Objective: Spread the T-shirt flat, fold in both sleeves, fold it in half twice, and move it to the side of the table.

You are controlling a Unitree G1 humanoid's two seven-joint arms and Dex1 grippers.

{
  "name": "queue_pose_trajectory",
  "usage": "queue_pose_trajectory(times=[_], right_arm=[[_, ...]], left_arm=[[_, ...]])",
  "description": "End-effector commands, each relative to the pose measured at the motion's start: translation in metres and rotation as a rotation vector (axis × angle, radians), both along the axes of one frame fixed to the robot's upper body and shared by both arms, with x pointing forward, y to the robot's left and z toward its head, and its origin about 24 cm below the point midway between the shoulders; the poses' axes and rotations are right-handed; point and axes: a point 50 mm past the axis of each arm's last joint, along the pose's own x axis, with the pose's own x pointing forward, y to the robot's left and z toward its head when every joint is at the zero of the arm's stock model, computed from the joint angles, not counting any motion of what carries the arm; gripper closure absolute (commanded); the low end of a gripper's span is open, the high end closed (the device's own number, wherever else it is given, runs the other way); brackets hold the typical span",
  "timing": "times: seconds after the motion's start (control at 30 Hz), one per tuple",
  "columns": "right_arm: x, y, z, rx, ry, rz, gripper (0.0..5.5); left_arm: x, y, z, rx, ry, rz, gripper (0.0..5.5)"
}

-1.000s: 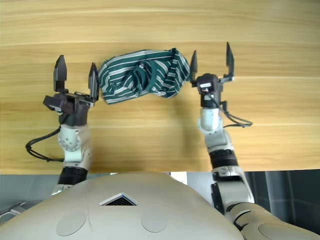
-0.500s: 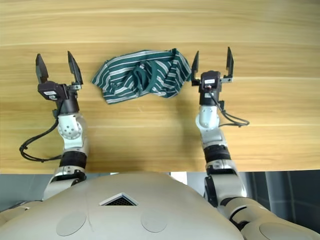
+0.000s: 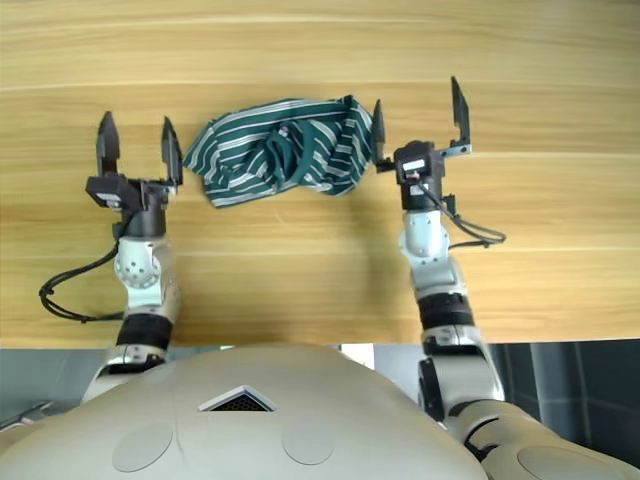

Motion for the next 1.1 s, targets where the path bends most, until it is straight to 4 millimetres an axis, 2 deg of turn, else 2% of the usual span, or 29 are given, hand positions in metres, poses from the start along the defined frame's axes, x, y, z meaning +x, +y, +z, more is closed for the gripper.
queue_pose_trajectory(times=[0.03, 0.17, 0.33, 0.47, 0.57, 0.7, 0.8, 0.87, 0.93, 1.1], right_arm=[[-0.001, 0.004, 0.003, -0.085, 0.005, 0.057, 0.64], [-0.004, 0.012, -0.001, -0.058, 0.009, 0.085, 1.22], [-0.005, 0.013, -0.002, -0.069, 0.026, 0.088, 2.21], [-0.008, 0.014, 0.001, -0.094, 0.021, 0.115, 2.21], [-0.023, 0.020, -0.002, -0.172, 0.067, 0.242, 2.21], [-0.041, 0.017, -0.027, -0.377, 0.241, 0.378, 2.21], [-0.051, 0.017, -0.039, -0.482, 0.323, 0.459, 2.21], [-0.056, 0.016, -0.040, -0.507, 0.348, 0.494, 2.21], [-0.053, 0.015, -0.039, -0.513, 0.347, 0.483, 2.21], [-0.045, 0.019, -0.044, -0.519, 0.361, 0.469, 2.21]], left_arm=[[0.004, 0.006, 0.014, -0.047, -0.036, -0.040, 1.46], [0.003, -0.002, 0.007, -0.027, -0.008, -0.078, 1.46], [-0.004, 0.001, 0.003, 0.065, 0.022, -0.131, 1.46], [-0.005, 0.002, 0.002, 0.152, 0.032, -0.173, 1.46], [-0.007, 0.006, -0.003, 0.284, 0.071, -0.231, 1.46], [-0.021, 0.007, -0.015, 0.560, 0.173, -0.421, 1.46], [-0.024, 0.010, -0.017, 0.701, 0.201, -0.478, 1.46], [-0.023, 0.011, -0.014, 0.759, 0.192, -0.489, 1.46], [-0.019, 0.010, -0.011, 0.803, 0.176, -0.474, 1.46], [0.002, 0.004, -0.007, 0.842, 0.119, -0.383, 1.46]])
